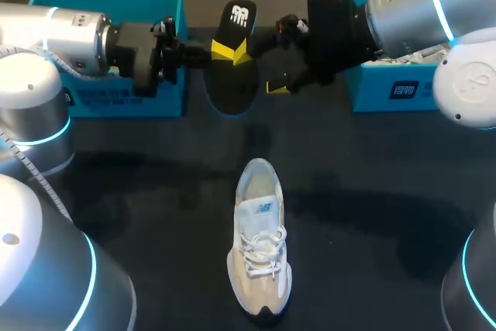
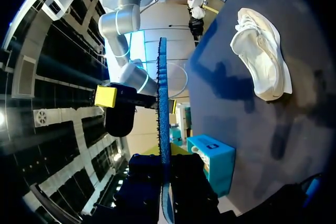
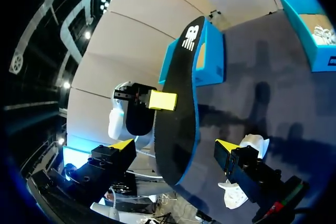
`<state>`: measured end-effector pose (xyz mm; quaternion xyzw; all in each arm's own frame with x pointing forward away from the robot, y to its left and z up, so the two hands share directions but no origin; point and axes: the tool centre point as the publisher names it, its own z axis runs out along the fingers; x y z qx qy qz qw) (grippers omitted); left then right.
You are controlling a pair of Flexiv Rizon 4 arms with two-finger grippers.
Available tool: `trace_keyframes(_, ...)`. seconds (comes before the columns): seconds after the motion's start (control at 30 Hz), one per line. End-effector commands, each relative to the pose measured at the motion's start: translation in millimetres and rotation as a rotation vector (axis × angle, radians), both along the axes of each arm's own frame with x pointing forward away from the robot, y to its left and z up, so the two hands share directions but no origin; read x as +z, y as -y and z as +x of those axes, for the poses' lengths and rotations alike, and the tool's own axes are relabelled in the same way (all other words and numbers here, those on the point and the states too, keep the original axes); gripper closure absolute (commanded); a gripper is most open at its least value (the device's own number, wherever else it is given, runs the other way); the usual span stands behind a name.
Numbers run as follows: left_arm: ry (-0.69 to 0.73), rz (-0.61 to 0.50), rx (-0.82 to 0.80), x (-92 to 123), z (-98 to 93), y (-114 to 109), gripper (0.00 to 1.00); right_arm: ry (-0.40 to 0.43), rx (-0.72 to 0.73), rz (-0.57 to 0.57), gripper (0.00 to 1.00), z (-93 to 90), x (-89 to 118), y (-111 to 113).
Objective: Take the shoe out of the shoebox, open the shoe tongue, remove and reinsert the insole, then place the shoe into the shoebox
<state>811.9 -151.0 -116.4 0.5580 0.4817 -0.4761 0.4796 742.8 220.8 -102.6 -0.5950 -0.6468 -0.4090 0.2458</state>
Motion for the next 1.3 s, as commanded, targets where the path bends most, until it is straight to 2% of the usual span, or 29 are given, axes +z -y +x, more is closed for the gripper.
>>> trace_keyframes(0.03,0.002,0.000,0.001,-0.1,-0.2,1.1,1.00,-0.004,-0.015,0.003,0.00,-3.3,-7.4,2.4)
trace_keyframes(0.2,0.002,0.000,0.001,-0.1,-0.2,1.1,1.00,-0.012,-0.025,0.010,0.00,-4.5,-16.5,4.0)
trace_keyframes(0.4,0.002,0.000,0.001,-0.1,-0.2,1.1,1.00,-0.013,-0.033,0.006,0.00,-5.5,-17.4,4.0)
trace_keyframes(0.9,0.002,0.000,0.001,-0.1,-0.2,1.1,1.00,-0.013,0.004,0.056,0.00,-0.6,-29.2,-22.0)
trace_keyframes(1.1,0.002,0.000,0.001,-0.1,-0.2,1.1,1.00,-0.012,0.007,0.061,0.00,-0.2,-29.1,-25.9)
trace_keyframes(1.3,0.002,0.000,0.001,-0.1,-0.2,1.1,1.00,-0.010,0.009,0.124,0.00,1.7,-29.8,-24.9)
